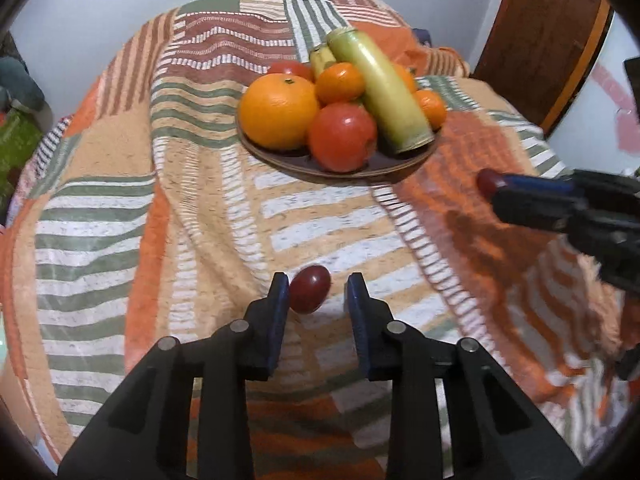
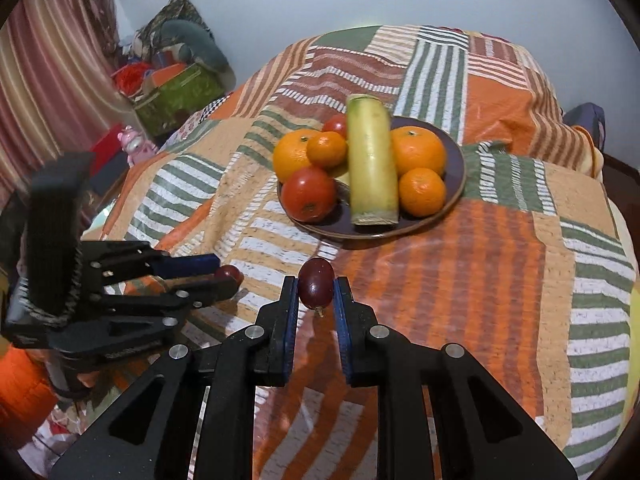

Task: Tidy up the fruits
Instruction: 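Grasp a date with the left gripper while the right gripper grasps the other date, then lower the date onto the plate with the left gripper while the right gripper drops its date there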

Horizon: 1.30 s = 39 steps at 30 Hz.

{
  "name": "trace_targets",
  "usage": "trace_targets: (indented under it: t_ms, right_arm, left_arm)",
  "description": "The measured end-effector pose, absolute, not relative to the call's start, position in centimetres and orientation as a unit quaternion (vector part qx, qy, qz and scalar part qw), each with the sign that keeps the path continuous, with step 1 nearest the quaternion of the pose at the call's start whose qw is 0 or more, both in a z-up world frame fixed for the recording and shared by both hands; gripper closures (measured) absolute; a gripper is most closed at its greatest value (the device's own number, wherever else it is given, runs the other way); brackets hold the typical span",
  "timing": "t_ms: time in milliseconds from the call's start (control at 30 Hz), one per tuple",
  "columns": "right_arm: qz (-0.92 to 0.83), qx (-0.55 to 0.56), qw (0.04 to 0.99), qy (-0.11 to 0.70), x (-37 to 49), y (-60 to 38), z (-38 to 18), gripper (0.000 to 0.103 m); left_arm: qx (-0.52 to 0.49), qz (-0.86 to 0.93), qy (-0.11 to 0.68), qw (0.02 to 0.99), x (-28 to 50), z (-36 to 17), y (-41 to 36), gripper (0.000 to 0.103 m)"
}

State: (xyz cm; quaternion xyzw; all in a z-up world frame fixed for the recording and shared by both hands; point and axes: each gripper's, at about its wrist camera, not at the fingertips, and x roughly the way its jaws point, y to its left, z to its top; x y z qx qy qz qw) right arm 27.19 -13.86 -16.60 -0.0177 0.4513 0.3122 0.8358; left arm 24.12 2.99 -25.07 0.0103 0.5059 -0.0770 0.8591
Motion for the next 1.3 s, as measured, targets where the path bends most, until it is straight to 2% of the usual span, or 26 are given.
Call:
trace_targets:
  t_ms: [133,333,967,1300]
  right_arm:
    - [0.31,-0.019,0.836,0.452,27.1,-14.3,-16.7,0.087]
    - [0.308,-0.011,0.839,0.449,27.4,-14.7,-16.6,0.087]
    - [0.293,-0.006,0.865,0.408,31.7,-15.4,-14.4,0.087]
    - [0.287,-0.019,0.871,0.398,35.5,-14.3,-14.6,0.087]
  left_arm:
    - [0.003,-0.072,0.508,0.859,24.4,-25.4,3.3,0.074]
    - [-0.007,-0.061,0.51,0.858,25.0,-25.4,4.0,0.083]
    - [-0.02,-0.082,0.444,0.892,30.0,-19.2,3.0,0.084]
    - [-0.028,-0.081,0.435,0.896,34.6,-19.1,3.1,0.084]
